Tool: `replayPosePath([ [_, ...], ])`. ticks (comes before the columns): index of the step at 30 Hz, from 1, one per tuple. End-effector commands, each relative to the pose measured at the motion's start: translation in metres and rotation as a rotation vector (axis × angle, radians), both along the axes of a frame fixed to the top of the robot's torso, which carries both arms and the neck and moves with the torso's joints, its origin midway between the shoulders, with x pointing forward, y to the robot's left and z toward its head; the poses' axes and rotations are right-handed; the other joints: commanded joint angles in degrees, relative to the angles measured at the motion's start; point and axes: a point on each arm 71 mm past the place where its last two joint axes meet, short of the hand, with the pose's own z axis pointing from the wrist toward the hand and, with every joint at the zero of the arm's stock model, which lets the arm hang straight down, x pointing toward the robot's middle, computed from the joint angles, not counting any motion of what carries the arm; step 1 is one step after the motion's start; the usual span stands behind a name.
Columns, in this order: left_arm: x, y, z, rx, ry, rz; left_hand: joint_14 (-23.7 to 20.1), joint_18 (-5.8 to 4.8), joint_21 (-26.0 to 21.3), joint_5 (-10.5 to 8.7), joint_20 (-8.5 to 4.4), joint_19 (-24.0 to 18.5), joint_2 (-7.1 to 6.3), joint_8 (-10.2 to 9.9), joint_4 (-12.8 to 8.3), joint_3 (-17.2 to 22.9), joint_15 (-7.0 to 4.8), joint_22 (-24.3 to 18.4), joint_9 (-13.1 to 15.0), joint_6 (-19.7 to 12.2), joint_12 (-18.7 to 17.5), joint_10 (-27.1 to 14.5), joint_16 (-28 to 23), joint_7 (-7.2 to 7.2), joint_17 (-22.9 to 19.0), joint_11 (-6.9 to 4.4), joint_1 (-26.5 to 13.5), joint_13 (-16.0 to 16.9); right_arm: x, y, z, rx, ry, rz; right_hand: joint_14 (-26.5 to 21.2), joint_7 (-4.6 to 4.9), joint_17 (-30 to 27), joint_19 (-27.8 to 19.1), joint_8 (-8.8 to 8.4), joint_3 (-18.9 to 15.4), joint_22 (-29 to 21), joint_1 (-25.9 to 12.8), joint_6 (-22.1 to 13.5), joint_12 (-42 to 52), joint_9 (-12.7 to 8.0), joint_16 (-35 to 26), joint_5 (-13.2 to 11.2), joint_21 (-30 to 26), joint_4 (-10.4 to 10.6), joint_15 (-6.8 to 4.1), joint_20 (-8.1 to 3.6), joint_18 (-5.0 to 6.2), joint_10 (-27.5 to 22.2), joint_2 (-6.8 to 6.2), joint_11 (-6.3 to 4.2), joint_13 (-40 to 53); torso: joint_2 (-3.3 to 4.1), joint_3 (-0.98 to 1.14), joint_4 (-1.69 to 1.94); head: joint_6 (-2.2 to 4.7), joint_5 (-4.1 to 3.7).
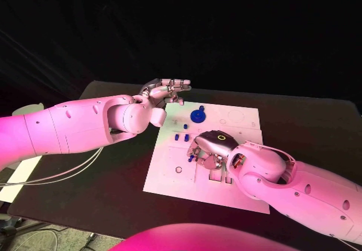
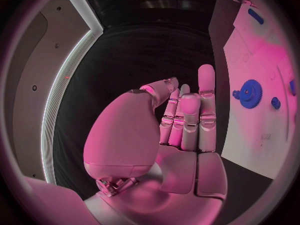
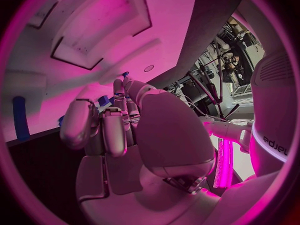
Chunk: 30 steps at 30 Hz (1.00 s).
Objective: Assemble the parts on the task board
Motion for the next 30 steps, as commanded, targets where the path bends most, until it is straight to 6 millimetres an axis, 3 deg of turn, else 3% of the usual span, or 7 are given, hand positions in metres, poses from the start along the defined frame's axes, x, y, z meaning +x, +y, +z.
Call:
replayPosePath([
  [1, 0.000, -0.002, 0.001, -0.008, -0.006, -0.019, -0.45, 0.51, -0.01, 0.22, 0.17, -0.42, -0.06, -0.34, -0.38, 0.04, -0.05, 0.07, -0.07, -0.38, 0.27, -0.46, -0.06, -0.03, -0.09, -0.11, -0.18, -0.08, 0.000, 0.000, -0.004, -0.037, 0.009, 0.008, 3.54, 0.21, 0.88, 0.29, 0.35, 0.15, -0.05, -0.42, 0.32, 0.00, 0.05, -0.06, 0.39, 0.01, -0.17, 0.28, 0.00, 0.31, -0.04, 0.06, -0.05, 0.04, 0.05, 0.00, 0.01, -0.08, -0.05],
  [19, 0.000, -0.003, 0.001, -0.004, -0.006, -0.022, -0.50, 0.51, 0.02, 0.21, 0.21, -0.48, -0.07, -0.34, -0.42, -0.01, 0.00, 0.10, -0.06, -0.48, 0.33, -0.64, -0.03, 0.01, -0.16, -0.06, -0.23, -0.08, -0.002, 0.007, -0.014, -0.101, 0.024, 0.013, 3.49, 0.39, 0.71, 0.18, -0.03, -0.01, -0.21, -1.61, -0.26, -0.19, 0.04, -0.13, 0.40, -0.12, -0.47, 0.48, 0.16, 0.32, -0.83, -0.42, 0.19, -0.07, 0.01, 0.01, 0.01, -0.38, 0.07],
  [22, 0.000, -0.002, 0.001, -0.004, -0.006, -0.023, -0.50, 0.51, 0.02, 0.21, 0.21, -0.48, -0.07, -0.34, -0.42, -0.01, 0.00, 0.10, -0.06, -0.48, 0.33, -0.64, -0.03, 0.01, -0.16, -0.06, -0.23, -0.08, 0.000, 0.006, -0.014, -0.100, 0.022, 0.003, 3.41, 1.19, 0.43, 0.02, -0.54, -0.20, -0.51, -3.07, -2.87, -0.31, -0.56, -0.27, 0.54, -0.33, -0.33, 1.17, 0.59, 0.31, -3.62, -1.17, 0.96, -0.29, 0.00, -0.02, 0.00, -0.34, 0.05],
  [24, 0.000, -0.002, 0.001, -0.004, -0.006, -0.023, -0.50, 0.51, 0.02, 0.21, 0.21, -0.48, -0.07, -0.34, -0.42, -0.01, 0.00, 0.10, -0.06, -0.48, 0.33, -0.64, -0.03, 0.01, -0.16, -0.06, -0.23, -0.08, 0.001, 0.005, -0.015, -0.105, 0.024, -0.004, 3.32, 1.98, 0.07, -0.19, -0.43, -0.55, -1.04, -4.45, -7.63, -0.30, -1.81, -0.46, 0.57, -0.66, -0.05, 1.84, 1.24, 0.33, -7.01, -2.26, 2.02, -0.36, 0.00, -0.04, -0.01, -0.32, 0.07],
  [25, 0.000, -0.002, 0.001, -0.004, -0.005, -0.023, -0.50, 0.51, 0.02, 0.21, 0.21, -0.48, -0.07, -0.34, -0.42, -0.01, 0.00, 0.10, -0.06, -0.48, 0.33, -0.64, -0.03, 0.01, -0.16, -0.06, -0.23, -0.08, 0.001, 0.005, -0.015, -0.105, 0.024, -0.009, 3.27, 1.83, -0.13, -0.31, -0.47, -0.87, -1.35, -5.02, -10.01, -0.23, -2.38, -0.57, 0.57, -0.86, -0.01, 1.97, 1.58, 0.39, -9.18, -2.75, 2.25, -0.34, -0.01, -0.03, -0.02, -0.32, 0.09],
  [30, -0.001, -0.002, 0.001, -0.003, -0.003, -0.024, -0.57, 0.51, 0.03, 0.21, 0.24, -0.51, -0.08, -0.33, -0.46, -0.04, 0.02, 0.12, -0.06, -0.54, 0.37, -0.74, -0.05, 0.02, -0.30, -0.04, -0.25, -0.08, 0.003, 0.002, -0.013, -0.076, 0.008, -0.029, 2.97, 2.27, -1.24, -0.90, -0.44, -2.98, -2.84, -5.85, -13.00, 0.04, -2.43, -1.22, 0.50, -1.82, -0.50, 2.84, 2.28, 0.78, -15.42, -3.22, 3.08, -0.20, -0.02, 0.01, 0.02, -0.28, 0.07],
])
